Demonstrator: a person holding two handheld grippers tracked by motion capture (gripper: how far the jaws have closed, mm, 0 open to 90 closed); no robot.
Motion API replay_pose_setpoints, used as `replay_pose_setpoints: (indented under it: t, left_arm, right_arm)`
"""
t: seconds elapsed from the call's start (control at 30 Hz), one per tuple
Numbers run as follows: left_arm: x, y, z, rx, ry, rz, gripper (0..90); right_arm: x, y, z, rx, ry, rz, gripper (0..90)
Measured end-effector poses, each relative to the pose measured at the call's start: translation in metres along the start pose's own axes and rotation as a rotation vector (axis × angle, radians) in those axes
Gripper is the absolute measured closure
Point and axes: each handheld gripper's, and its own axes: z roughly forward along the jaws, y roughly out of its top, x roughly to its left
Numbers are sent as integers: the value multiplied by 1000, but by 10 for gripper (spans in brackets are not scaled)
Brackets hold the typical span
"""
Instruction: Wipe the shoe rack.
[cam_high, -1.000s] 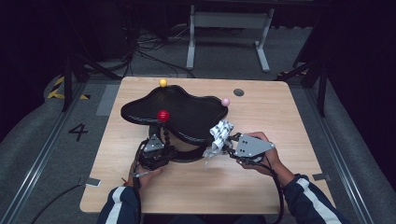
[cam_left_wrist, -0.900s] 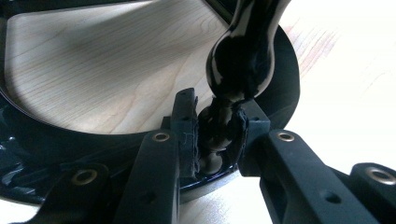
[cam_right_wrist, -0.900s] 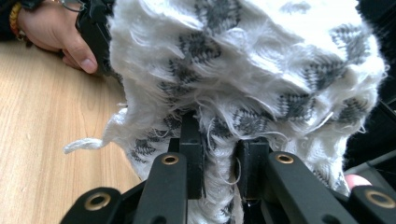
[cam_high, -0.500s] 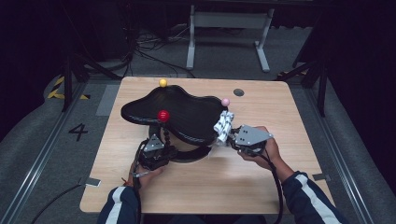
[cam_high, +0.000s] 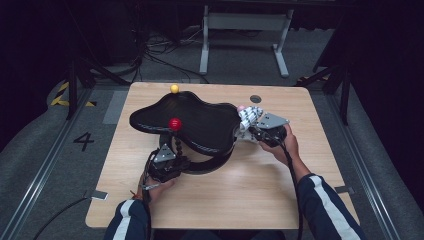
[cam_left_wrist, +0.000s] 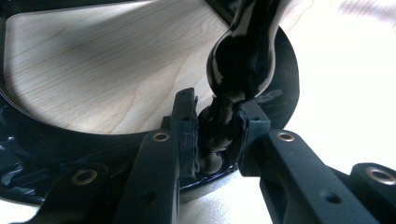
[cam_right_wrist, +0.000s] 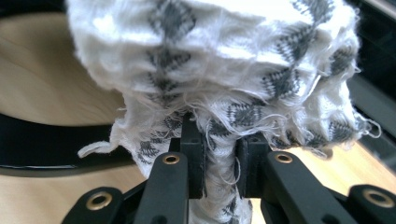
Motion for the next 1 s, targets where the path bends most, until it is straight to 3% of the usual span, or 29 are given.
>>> replay_pose_setpoints:
  t: [0.2,0.37,0.5,0.57,0.67,0.8,0.87,0.97,1.0]
  left_arm:
    - [0,0,0,0,0,-2,740]
    - [0,0,0,0,0,-2,739]
    - [0,0,0,1,0,-1,739]
    - [-1,0,0,3,1,-7,739]
    - [0,0,0,-1,-2,-2,738]
    - [0,0,0,-1,-2,-2,738]
    - [-1,-1,1,-4,-5,-21,738]
    - [-2,-1,1,-7,-3,-25,738]
    - [-1,0,-2,19,-3,-30,739]
  right_arm:
    - [-14,-19,21,75,-28,64,766]
    - [-13,-17,16,26,2,73,766]
    - [0,-3,4,-46,36,29,766]
    - [3,1,1,-57,45,19,766]
    - [18,14,-12,-88,57,-62,764]
    - [26,20,-24,-130,92,-87,764]
    - [33,26,-32,-157,114,-107,763]
    - [52,39,-49,-206,146,-165,762]
    - [56,42,-54,-215,150,-181,762]
